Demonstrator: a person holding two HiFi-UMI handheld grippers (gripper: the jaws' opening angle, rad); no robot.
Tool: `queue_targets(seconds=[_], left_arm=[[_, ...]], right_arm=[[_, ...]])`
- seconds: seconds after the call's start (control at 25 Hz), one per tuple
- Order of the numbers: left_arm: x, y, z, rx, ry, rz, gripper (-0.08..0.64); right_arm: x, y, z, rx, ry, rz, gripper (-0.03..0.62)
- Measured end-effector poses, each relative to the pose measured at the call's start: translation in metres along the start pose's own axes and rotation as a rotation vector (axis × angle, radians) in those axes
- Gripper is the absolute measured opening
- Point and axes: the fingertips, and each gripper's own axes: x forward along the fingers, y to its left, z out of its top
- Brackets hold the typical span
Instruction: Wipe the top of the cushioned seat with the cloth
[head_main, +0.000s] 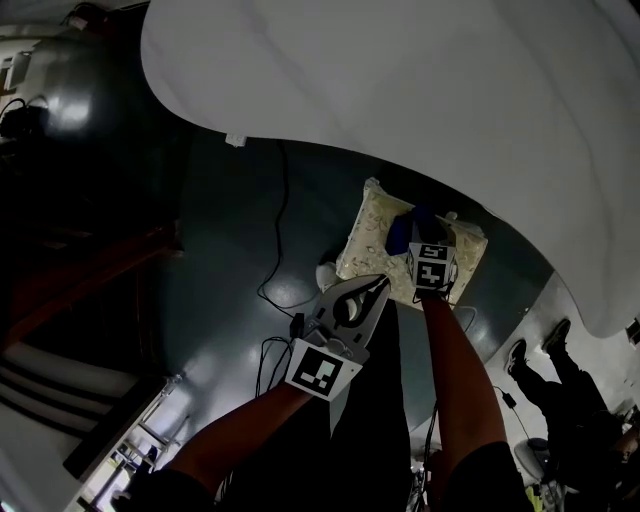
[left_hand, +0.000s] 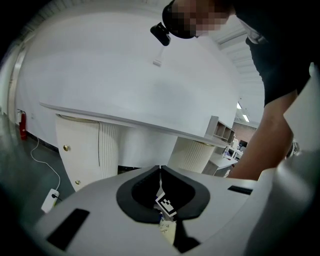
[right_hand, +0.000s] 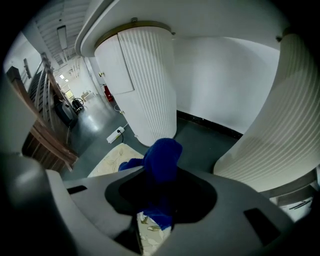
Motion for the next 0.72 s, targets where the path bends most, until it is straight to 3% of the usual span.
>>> queue_targets(seconds=[0.12, 0.48, 0.72], left_arm=[[-0.003, -0.003, -0.003, -0.045, 0.012, 0.011, 0.023], [0.007, -0.020, -0.019, -0.063, 0.059, 0.000, 0.023], [0.014, -0.031, -0.021, -0.035, 0.056, -0.029, 0.023]], right_arm=[[-0.017, -0.005, 0.002, 0.022, 0.026, -0.013, 0.152], [-0.036, -0.028, -0.014, 0.078, 0.031, -0.049, 0.152], [-0.046, -0.040, -0.022, 0.075, 0.018, -0.066, 0.152]])
